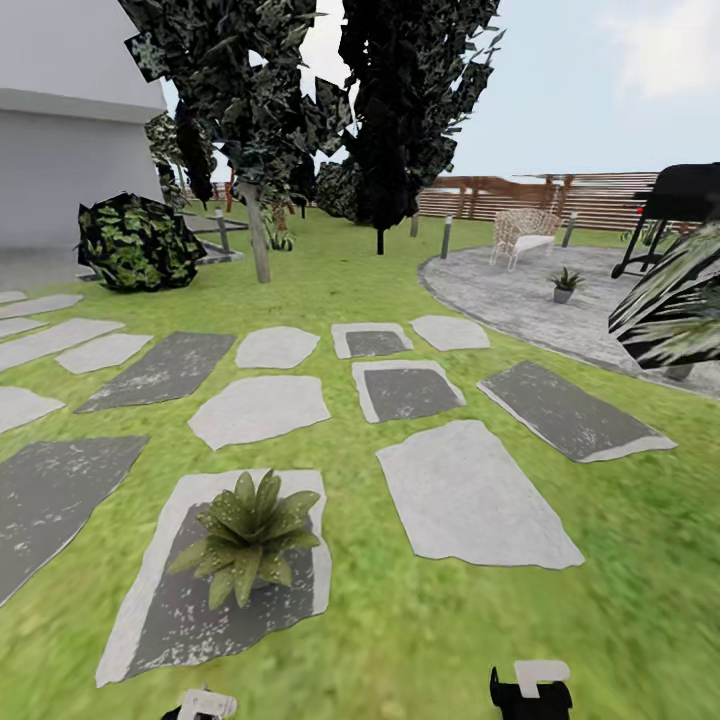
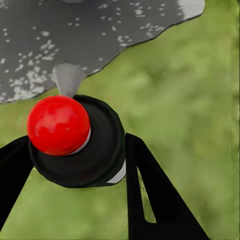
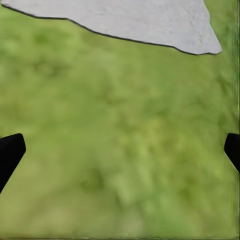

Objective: Pick up the pesticide atomizer in the garden and spray insectifuge to fully cover both potted plants in the garden.

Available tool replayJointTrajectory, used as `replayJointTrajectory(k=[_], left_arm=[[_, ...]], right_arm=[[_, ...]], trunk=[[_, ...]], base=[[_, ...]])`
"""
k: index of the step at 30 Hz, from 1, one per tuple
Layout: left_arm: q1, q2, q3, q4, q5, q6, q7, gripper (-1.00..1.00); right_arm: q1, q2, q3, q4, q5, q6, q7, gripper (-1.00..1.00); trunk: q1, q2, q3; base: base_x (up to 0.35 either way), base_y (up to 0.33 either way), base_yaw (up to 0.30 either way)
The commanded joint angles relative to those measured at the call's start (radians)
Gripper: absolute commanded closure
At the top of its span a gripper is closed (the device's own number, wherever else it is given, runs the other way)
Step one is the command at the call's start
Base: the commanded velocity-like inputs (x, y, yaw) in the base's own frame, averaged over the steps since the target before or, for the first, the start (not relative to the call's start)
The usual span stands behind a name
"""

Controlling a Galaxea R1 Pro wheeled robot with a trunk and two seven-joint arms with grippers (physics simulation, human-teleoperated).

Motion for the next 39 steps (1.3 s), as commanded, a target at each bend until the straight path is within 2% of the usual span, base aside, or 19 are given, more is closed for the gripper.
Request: replayJointTrajectory(k=[1, 5, 6, 8, 10, 15, 26, 31, 33, 35, 39], left_arm=[[0.0, -0.008, 0.007, -0.001, -0.014, -0.002, -0.006, 1.0], [-0.003, -0.076, -0.024, -0.009, -0.052, 0.0, -0.004, 1.0], [-0.017, -0.139, -0.037, -0.016, -0.058, 0.007, 0.0, 1.0], [-0.028, -0.173, -0.039, -0.019, -0.058, 0.01, 0.007, 1.0], [-0.056, -0.19, -0.038, -0.019, -0.057, 0.01, 0.031, 1.0], [-0.075, -0.202, -0.038, -0.019, -0.053, -0.001, 0.062, 1.0], [-0.071, -0.202, -0.04, -0.018, -0.053, -0.01, 0.065, 1.0], [-0.071, -0.202, -0.038, -0.018, -0.052, -0.009, 0.065, 1.0], [-0.066, -0.191, -0.031, -0.018, -0.048, -0.01, 0.065, 1.0], [-0.067, -0.192, -0.032, -0.019, -0.048, -0.01, 0.065, 1.0], [-0.072, -0.193, -0.033, -0.034, -0.048, -0.01, 0.065, 1.0]], right_arm=[[-0.001, 0.0, -0.006, 0.001, 0.01, -0.002, -0.004, -1.0], [-0.001, 0.001, -0.006, 0.001, 0.01, -0.002, -0.004, -1.0], [0.0, 0.005, -0.006, 0.002, 0.01, -0.002, -0.004, -1.0], [0.0, 0.006, -0.006, 0.002, 0.01, -0.002, -0.004, -1.0], [-0.001, 0.007, -0.006, 0.001, 0.01, -0.002, -0.004, -1.0], [-0.001, 0.009, -0.006, -0.001, 0.01, -0.002, -0.001, -1.0], [-0.001, 0.016, -0.006, -0.004, 0.01, -0.002, 0.001, -1.0], [-0.001, 0.016, -0.006, -0.002, 0.012, -0.002, 0.001, -1.0], [-0.001, 0.018, -0.004, 0.002, 0.015, -0.001, 0.0, -1.0], [-0.001, 0.019, -0.004, 0.002, 0.015, -0.001, 0.001, -1.0], [-0.001, 0.016, -0.004, 0.002, 0.012, -0.003, 0.002, -1.0]], trunk=[[0.0, 0.0, -0.001], [0.0, 0.0, -0.001], [0.0, 0.0, -0.001], [0.0, 0.0, -0.001], [0.0, 0.0, -0.001], [0.0, 0.0, -0.001], [0.0, 0.0, -0.001], [0.0, 0.0, -0.001], [0.0, 0.0, -0.001], [0.0, 0.0, -0.001], [0.015, -0.028, -0.013]], base=[[0.0, 0.0, -0.3], [0.0, 0.0, -0.3], [0.0, 0.0, -0.3], [0.0, 0.0, -0.3], [0.0, 0.0, -0.3], [0.0, 0.0, -0.3], [0.134, -0.095, -0.297], [0.275, -0.202, -0.066], [0.0, 0.0, 0.0], [0.0, 0.0, 0.0], [0.0, 0.0, 0.0]])
